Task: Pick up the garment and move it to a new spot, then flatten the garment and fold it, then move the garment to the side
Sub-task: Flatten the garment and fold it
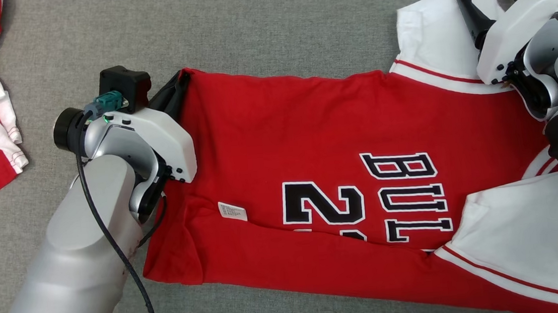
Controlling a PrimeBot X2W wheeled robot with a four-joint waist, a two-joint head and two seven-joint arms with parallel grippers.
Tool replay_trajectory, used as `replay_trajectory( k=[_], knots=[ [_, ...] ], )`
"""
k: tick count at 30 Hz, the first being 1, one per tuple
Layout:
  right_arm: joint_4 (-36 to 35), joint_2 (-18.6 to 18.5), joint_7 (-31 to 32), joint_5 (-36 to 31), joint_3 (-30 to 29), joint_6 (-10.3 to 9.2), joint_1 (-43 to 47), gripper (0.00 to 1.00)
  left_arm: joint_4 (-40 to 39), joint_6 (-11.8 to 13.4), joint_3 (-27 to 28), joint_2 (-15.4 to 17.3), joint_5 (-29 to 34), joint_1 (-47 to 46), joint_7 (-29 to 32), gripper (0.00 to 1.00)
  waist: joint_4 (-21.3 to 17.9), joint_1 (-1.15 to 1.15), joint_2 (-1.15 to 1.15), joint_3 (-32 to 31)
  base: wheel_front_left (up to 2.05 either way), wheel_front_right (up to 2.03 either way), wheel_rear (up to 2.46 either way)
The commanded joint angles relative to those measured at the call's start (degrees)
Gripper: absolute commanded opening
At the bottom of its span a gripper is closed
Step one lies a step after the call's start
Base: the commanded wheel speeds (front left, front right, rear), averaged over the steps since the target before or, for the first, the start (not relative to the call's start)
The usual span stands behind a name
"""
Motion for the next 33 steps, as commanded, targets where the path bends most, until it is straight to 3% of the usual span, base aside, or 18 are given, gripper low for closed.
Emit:
replay_trajectory(
  k=[1,4,6,7,15,21,26,33],
  knots=[
    [1.43,-0.74,0.14,0.69,1.51,-0.01,-1.37,1.0,1.2,-0.23,-0.21,-0.01,-0.08,-0.35,-0.01,0.0,1.26,0.0,0.0,1.16,0.0,0.0,0.0],
    [4.11,-0.73,0.82,2.32,4.15,-0.01,-2.18,1.0,2.02,-0.22,-0.25,-0.38,-0.25,-0.69,-0.59,0.0,1.43,0.0,0.0,1.36,0.0,0.0,0.0],
    [5.29,-0.54,0.96,3.47,5.6,0.0,-2.51,0.42,2.7,-0.08,-0.22,-0.28,-0.26,-0.97,-1.09,0.0,1.3,0.0,0.0,1.28,0.0,0.0,0.0],
    [5.45,-0.56,0.69,4.12,6.18,0.0,-2.59,0.0,2.95,-0.07,-0.07,-0.28,-0.39,-0.98,-1.49,0.0,1.19,0.0,0.0,1.21,0.0,0.0,0.0],
    [2.7,-1.63,-4.17,8.77,9.49,-0.01,-2.32,0.0,3.48,0.45,0.72,0.77,-0.75,-0.5,-3.69,0.0,-0.21,0.0,0.0,0.26,0.0,0.0,0.0],
    [-4.95,-3.07,-8.57,15.85,11.13,0.0,2.88,0.0,1.53,1.12,2.28,2.67,-2.49,3.09,-5.62,0.0,-2.11,0.0,0.0,-2.57,0.0,0.0,0.0],
    [-13.95,-6.52,-11.62,20.46,11.14,0.0,10.4,0.0,-4.4,0.59,4.46,5.13,-5.59,8.42,-5.8,0.0,-3.9,0.0,0.0,-5.27,0.0,0.0,0.0],
    [-26.71,-9.68,-12.7,24.84,7.06,0.0,24.39,0.0,-17.8,2.82,7.52,9.69,-10.44,19.43,-2.82,0.0,-6.33,0.0,0.0,-8.65,0.0,0.0,0.0]
  ],
)
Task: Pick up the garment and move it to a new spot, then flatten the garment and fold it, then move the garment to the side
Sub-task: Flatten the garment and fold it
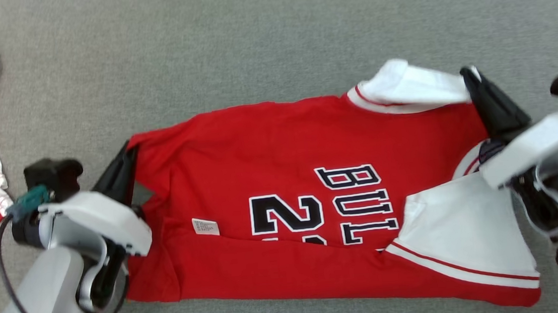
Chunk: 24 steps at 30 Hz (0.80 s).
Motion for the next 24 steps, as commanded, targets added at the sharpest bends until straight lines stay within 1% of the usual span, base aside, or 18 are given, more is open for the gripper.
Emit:
replay_trajectory(
  k=[1,6,9,14,17,20,21,22,23,24],
  knots=[
    [-1.49,-0.36,-0.07,0.4,-0.87,0.03,2.28,0.0,-1.65,0.61,0.56,0.84,-0.81,1.9,0.55,0.0,-1.11,0.0,0.0,-1.28,0.0,0.0,0.0],
    [-8.3,0.88,1.44,-0.26,-4.98,0.02,12.37,0.0,-11.38,3.3,3.31,3.15,-5.02,10.89,2.48,0.0,-2.35,0.0,0.0,-3.63,0.0,0.0,0.0],
    [-12.46,2.99,3.75,-1.5,-9.01,0.03,19.78,0.0,-16.84,4.95,5.29,4.48,-8.47,16.93,4.01,0.0,-2.88,0.0,0.0,-5.48,0.0,0.0,0.0],
    [-17.14,6.03,8.15,-3.72,-13.88,0.02,27.48,0.0,-19.73,6.19,6.47,6.05,-11.68,21.91,6.78,0.0,-3.42,0.0,0.0,-7.05,0.0,0.0,0.0],
    [-18.88,7.94,10.82,-5.56,-16.53,0.03,31.26,0.0,-19.96,6.93,6.45,6.35,-12.75,23.73,8.08,0.0,-3.72,0.0,0.0,-7.72,0.0,0.0,0.0],
    [-20.21,10.17,13.01,-7.27,-18.65,0.03,34.25,0.0,-19.68,7.32,6.55,5.83,-13.82,24.97,8.41,0.0,-4.24,0.0,0.0,-8.35,0.0,0.0,0.0],
    [-20.57,10.87,13.72,-7.8,-19.18,0.03,35.17,0.29,-19.43,7.37,6.55,5.47,-14.36,25.35,8.46,0.1,-4.4,0.0,0.0,-8.55,0.0,0.0,0.0],
    [-20.97,11.65,14.34,-8.31,-19.68,0.03,35.87,0.92,-19.21,7.4,6.54,5.2,-14.52,25.69,8.44,0.37,-4.57,0.0,0.0,-8.73,0.0,0.0,0.0],
    [-21.31,12.37,14.72,-8.82,-20.27,0.03,36.43,1.0,-18.94,7.84,6.68,5.1,-14.3,25.87,8.03,0.97,-4.7,0.0,0.0,-8.87,0.0,0.0,0.0],
    [-21.64,13.08,14.95,-9.29,-20.92,0.03,36.88,1.0,-18.68,8.07,7.01,4.86,-14.25,26.02,7.47,1.0,-4.85,0.0,0.0,-9.04,0.0,0.0,0.0]
  ],
)
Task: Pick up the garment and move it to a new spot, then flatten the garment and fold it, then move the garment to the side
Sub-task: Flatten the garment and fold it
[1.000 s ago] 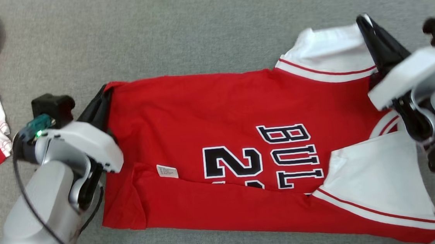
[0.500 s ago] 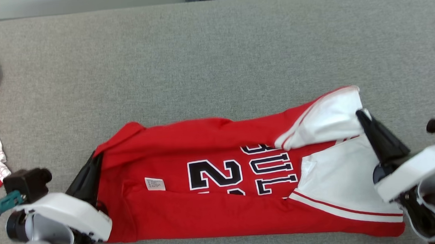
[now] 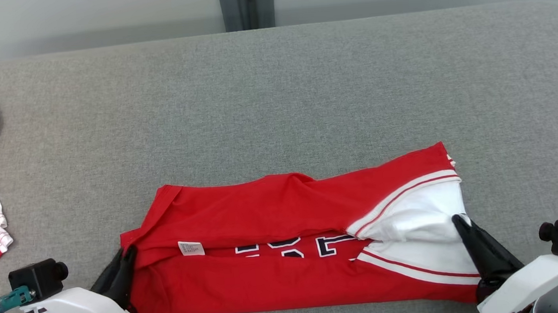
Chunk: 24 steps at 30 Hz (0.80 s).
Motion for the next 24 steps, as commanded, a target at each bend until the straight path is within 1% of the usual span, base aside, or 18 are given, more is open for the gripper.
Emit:
replay_trajectory(
  k=[1,2,6,9,11,12,15,17,19,22,24],
  knots=[
    [-1.24,1.18,0.24,-1.51,-1.6,0.03,1.13,1.0,0.51,0.62,0.7,-0.5,-0.01,0.62,-1.38,1.0,-0.45,0.0,0.0,-0.53,0.0,0.0,0.0],
    [-1.24,1.18,0.24,-1.51,-1.6,0.03,1.13,1.0,0.51,0.62,0.7,-0.5,-0.01,0.62,-1.38,1.0,-0.45,0.0,0.0,-0.53,0.0,0.0,0.0],
    [-3.99,3.24,-2.32,-5.24,-5.04,0.03,1.84,1.0,0.53,2.37,3.22,-2.41,0.06,0.71,-6.14,1.0,-1.14,0.0,0.0,-1.27,0.0,0.0,0.0],
    [-5.99,4.2,-5.38,-9.01,-7.33,0.03,0.61,1.0,0.76,5.31,4.75,-3.33,2.45,0.05,-10.32,1.0,-1.57,0.0,0.0,-1.78,0.0,0.0,0.0],
    [-6.37,4.55,-7.04,-11.88,-8.18,0.03,-0.29,1.0,0.61,6.95,4.77,-3.82,4.74,-1.02,-12.75,1.0,-1.67,0.0,0.0,-2.18,0.0,0.0,0.0],
    [-6.53,4.69,-7.77,-13.27,-8.22,0.03,-0.73,1.0,0.7,7.8,4.37,-3.62,6.26,-1.54,-13.71,1.0,-1.67,0.0,0.0,-2.45,0.0,0.0,0.0],
    [-5.96,4.8,-9.39,-16.86,-8.22,0.03,-2.26,1.0,0.68,9.83,3.02,-4.45,10.47,-3.35,-16.73,1.0,-1.53,0.0,0.0,-3.15,0.0,0.0,0.0],
    [-5.08,4.99,-10.1,-18.78,-8.01,0.03,-3.03,1.0,0.78,10.91,2.67,-5.96,12.08,-4.47,-18.25,1.0,-1.26,0.0,0.0,-3.7,0.0,0.0,0.0],
    [-4.08,5.09,-10.95,-20.23,-7.86,0.03,-3.65,1.0,1.55,12.04,2.17,-6.16,15.0,-5.52,-19.39,1.0,-0.98,0.0,0.0,-4.26,0.0,0.0,0.0],
    [-2.38,5.25,-11.84,-22.13,-7.44,0.03,-4.25,1.0,3.18,12.29,1.86,-7.28,18.44,-6.32,-20.39,1.0,-0.62,0.0,0.0,-5.18,0.0,0.0,0.0],
    [-1.09,5.17,-12.4,-22.93,-7.06,0.02,-4.39,1.0,4.34,11.54,1.44,-6.95,21.1,-6.65,-20.6,1.0,-0.45,0.0,0.0,-5.76,0.0,0.0,0.0]
  ],
)
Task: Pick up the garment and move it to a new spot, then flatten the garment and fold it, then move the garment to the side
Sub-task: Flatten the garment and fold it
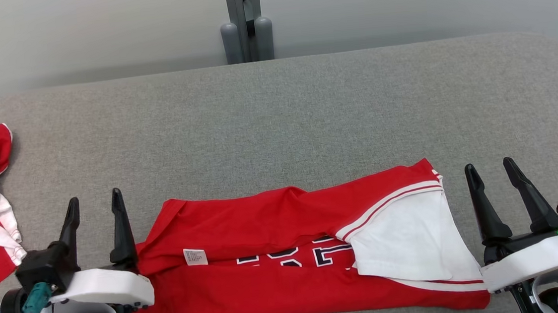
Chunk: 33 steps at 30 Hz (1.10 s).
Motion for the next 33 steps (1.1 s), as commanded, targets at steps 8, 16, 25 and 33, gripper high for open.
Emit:
replay_trajectory(
  k=[8,16,25,33],
  knots=[
    [4.23,-0.83,-2.05,-2.53,1.11,0.01,0.56,1.0,0.14,-3.41,0.18,-0.11,8.07,2.46,-0.32,1.0,0.22,0.0,0.0,-2.72,0.0,0.0,0.0],
    [6.75,-0.9,-2.3,-2.61,1.75,0.01,1.64,1.0,1.56,-7.04,2.04,-1.74,10.58,6.07,-0.33,1.0,0.36,0.0,0.0,-4.37,0.0,0.0,0.0],
    [8.22,-1.21,-2.0,-2.99,1.93,0.01,1.88,1.0,3.27,-7.54,1.39,-2.05,11.34,6.6,-0.35,1.0,0.53,0.0,0.0,-5.17,0.0,0.0,0.0],
    [11.33,-1.89,-1.28,-4.56,1.8,0.01,0.7,1.0,3.65,-7.15,0.64,-1.46,12.06,5.32,0.25,1.0,1.26,0.0,0.0,-4.42,0.0,0.0,0.0]
  ],
)
